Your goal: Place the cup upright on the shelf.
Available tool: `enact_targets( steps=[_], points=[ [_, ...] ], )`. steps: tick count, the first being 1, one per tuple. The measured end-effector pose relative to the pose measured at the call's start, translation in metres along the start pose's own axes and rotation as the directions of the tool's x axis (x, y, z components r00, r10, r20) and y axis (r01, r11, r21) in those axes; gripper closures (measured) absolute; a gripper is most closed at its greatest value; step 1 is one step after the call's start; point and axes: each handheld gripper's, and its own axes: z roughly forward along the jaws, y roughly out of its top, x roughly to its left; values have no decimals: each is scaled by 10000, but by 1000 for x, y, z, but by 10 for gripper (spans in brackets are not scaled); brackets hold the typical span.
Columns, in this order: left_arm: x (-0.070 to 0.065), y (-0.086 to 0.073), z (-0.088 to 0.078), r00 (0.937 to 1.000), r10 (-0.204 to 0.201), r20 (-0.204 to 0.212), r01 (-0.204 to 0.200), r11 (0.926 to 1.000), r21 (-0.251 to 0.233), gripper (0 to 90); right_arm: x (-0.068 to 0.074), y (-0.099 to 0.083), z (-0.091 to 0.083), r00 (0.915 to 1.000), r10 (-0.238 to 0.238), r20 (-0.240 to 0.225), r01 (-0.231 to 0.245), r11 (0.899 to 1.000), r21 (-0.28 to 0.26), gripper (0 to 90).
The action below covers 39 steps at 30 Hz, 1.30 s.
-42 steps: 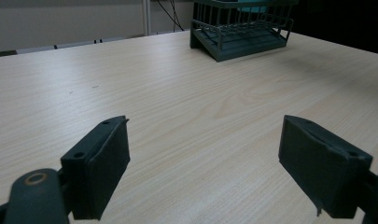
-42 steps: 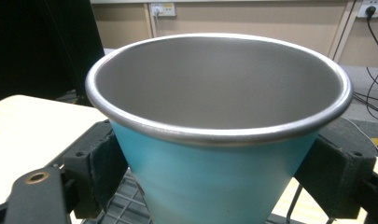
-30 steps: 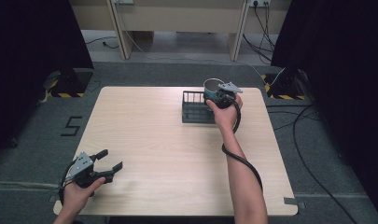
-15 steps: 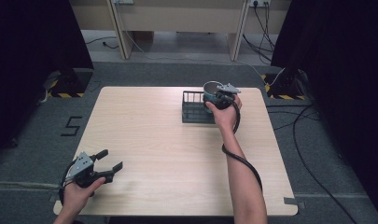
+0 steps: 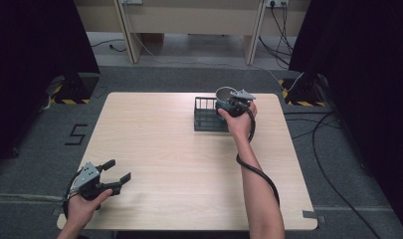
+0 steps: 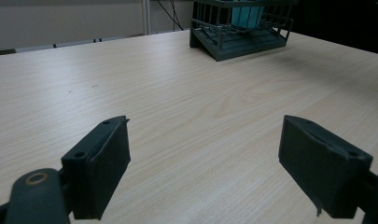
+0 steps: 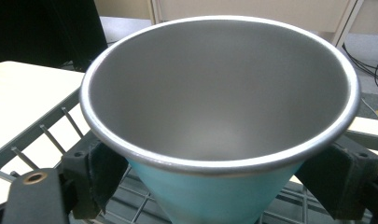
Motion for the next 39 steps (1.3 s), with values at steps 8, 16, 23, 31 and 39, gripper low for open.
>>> enact_targets(
  steps=[8,16,23,31,39],
  points=[
    [0,0,0,10000,-7,-5,7,10000,3,159,2,-2,-4,9999,126,44,-126,9999,43,158],
    [0,0,0,10000,-4,-5,4,10000,0,158,4,-3,-12,9999,126,-28,-126,9999,81,158],
    [0,0,0,10000,-4,-12,4,10000,-8,159,6,-4,-19,9999,159,5,-159,9997,193,158],
    [0,0,0,9999,109,-35,-109,9999,-59,161,9,-6,-31,9999,108,-8,-108,9997,219,157],
    [0,0,0,10000,89,-42,-89,10000,-42,160,9,-10,-49,10000,-5,-47,5,10000,41,158]
  ],
)
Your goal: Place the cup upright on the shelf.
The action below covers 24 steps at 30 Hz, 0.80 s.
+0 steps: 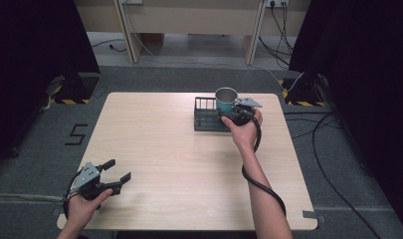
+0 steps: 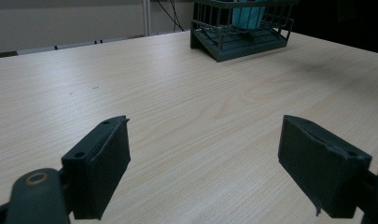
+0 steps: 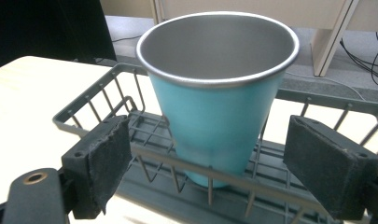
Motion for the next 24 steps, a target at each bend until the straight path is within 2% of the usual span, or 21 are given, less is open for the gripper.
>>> enact_targets(
  steps=[11,24],
  points=[
    [0,0,0,10000,11,-26,-11,10000,4,160,1,-9,-26,9997,-78,-217,75,9999,-114,160],
    [0,0,0,10000,10,-48,-10,10000,14,160,-3,-37,-59,9992,-125,-368,125,9999,-13,163]
  ],
)
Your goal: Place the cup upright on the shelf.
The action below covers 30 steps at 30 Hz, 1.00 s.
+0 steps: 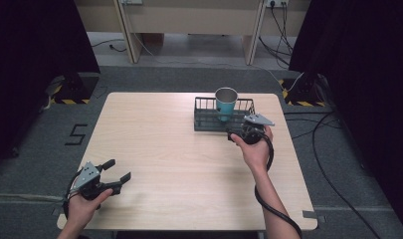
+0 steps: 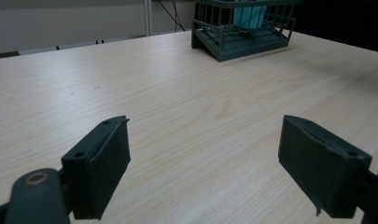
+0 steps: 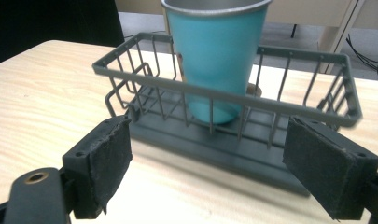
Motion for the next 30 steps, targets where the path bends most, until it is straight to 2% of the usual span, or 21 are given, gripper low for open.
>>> enact_targets(
  steps=[17,25,30],
  points=[
    [0,0,0,10000,20,-10,-20,10000,27,160,-1,-40,-42,9999,-147,-6,147,9999,-73,167],
    [0,0,0,10000,18,-25,-18,10000,31,159,-3,-60,-56,10000,-50,17,50,10000,9,169],
    [0,0,0,10000,15,-32,-15,10000,30,159,-1,-74,-64,9999,167,25,-167,9998,89,171]
  ],
)
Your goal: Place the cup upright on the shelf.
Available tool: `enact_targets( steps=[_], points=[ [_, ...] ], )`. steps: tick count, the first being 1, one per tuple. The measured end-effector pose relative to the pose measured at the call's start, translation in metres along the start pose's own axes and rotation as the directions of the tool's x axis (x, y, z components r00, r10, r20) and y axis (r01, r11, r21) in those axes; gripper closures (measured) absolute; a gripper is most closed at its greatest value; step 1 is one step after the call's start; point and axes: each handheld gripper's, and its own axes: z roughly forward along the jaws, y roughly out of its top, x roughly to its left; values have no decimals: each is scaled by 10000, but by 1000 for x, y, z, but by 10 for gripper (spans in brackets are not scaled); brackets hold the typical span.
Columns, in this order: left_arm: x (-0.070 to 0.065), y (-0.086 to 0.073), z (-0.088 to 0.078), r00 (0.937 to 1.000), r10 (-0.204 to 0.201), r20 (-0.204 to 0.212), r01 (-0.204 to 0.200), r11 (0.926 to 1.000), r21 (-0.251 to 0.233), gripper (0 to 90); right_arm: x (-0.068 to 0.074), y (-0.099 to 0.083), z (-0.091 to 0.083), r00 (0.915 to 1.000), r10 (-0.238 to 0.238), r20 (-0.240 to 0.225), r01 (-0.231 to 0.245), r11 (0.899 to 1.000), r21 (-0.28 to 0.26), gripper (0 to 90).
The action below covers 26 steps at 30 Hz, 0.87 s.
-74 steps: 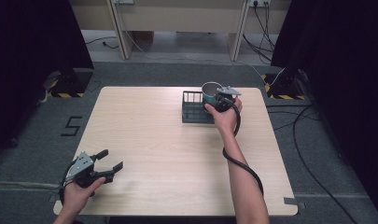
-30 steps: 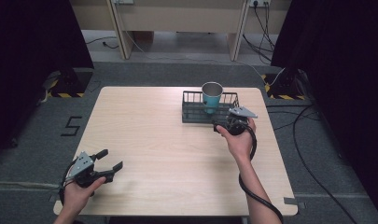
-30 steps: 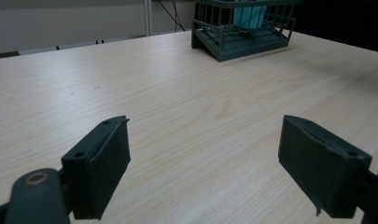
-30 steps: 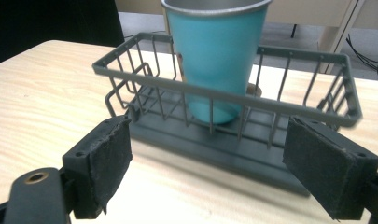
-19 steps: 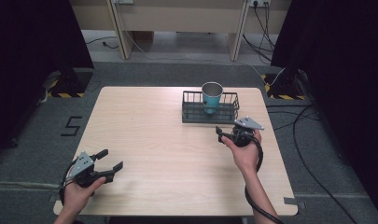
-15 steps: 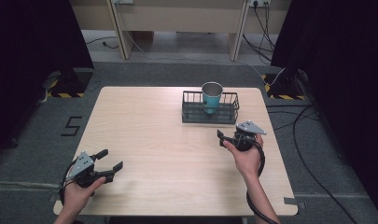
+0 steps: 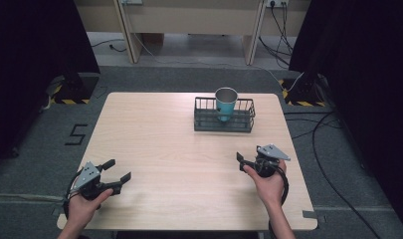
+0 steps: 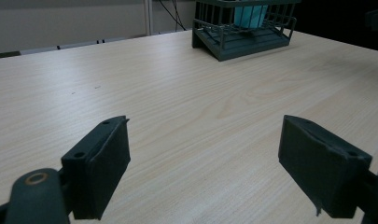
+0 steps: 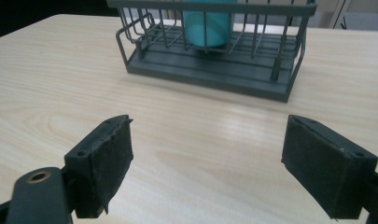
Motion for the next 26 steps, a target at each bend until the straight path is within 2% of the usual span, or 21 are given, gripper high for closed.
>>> enact_targets(
  steps=[4,6,11,26],
  points=[
    [0,0,0,10000,13,-3,-13,10000,3,159,2,-8,-4,10000,6,6,-6,10000,77,172],
    [0,0,0,10000,17,-11,-17,10000,4,159,3,-15,-6,9999,-142,14,142,9999,72,175],
    [0,0,0,10000,5,-20,-5,10000,4,159,4,-24,-10,9999,-102,-8,102,9998,-143,181],
    [0,0,0,10000,6,-7,-6,10000,-1,159,6,-29,-9,9998,-192,-46,191,9995,-251,182]
  ],
)
